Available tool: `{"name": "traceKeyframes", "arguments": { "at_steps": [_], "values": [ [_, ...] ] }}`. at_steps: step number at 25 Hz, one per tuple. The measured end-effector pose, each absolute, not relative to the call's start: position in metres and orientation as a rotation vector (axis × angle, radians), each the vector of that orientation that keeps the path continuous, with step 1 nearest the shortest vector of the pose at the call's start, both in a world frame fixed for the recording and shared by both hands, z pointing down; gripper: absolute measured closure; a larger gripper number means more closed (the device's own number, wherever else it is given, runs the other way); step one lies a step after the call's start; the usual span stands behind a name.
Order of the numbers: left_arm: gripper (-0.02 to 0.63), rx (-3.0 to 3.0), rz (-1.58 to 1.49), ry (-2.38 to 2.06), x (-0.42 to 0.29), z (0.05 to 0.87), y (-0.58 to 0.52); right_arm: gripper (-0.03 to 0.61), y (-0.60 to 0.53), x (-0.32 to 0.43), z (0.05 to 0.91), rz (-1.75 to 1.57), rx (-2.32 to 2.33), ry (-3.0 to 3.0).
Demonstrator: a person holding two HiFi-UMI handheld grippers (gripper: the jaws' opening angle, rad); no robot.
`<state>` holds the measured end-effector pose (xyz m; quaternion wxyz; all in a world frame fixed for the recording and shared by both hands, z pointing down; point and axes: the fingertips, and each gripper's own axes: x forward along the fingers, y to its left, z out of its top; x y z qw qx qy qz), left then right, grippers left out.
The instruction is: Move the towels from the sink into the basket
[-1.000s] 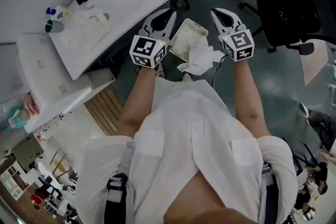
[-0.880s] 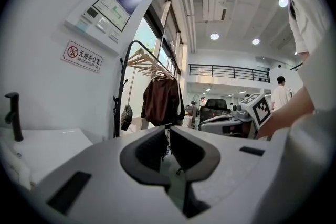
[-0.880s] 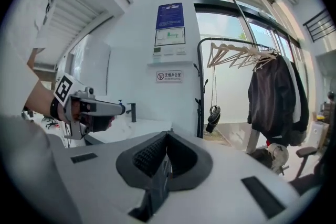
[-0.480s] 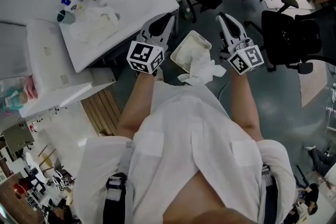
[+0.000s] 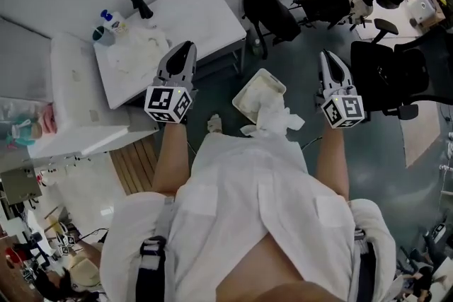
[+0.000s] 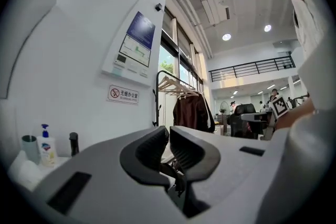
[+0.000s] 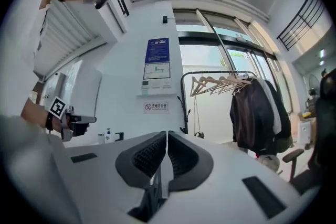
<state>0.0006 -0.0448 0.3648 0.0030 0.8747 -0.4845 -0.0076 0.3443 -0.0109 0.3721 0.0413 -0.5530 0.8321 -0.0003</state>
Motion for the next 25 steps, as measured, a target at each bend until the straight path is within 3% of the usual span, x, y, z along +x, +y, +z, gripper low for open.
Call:
{"name": "traceKeyframes", "arguments": {
  "at_steps": [6,25],
  "values": [
    [0.581,2.677,-0.052,-1.617,-0.03,0.362,-0.036,0.552,0.002,0.37,0.372,-0.024,-1.821,2.509],
    [0.581,2.709,-0.051,-1.552,-0.01,0.364,-0.02,0.552,0.016,0.366,0.366,-0.008,-1.815,2.521]
  ]
}}
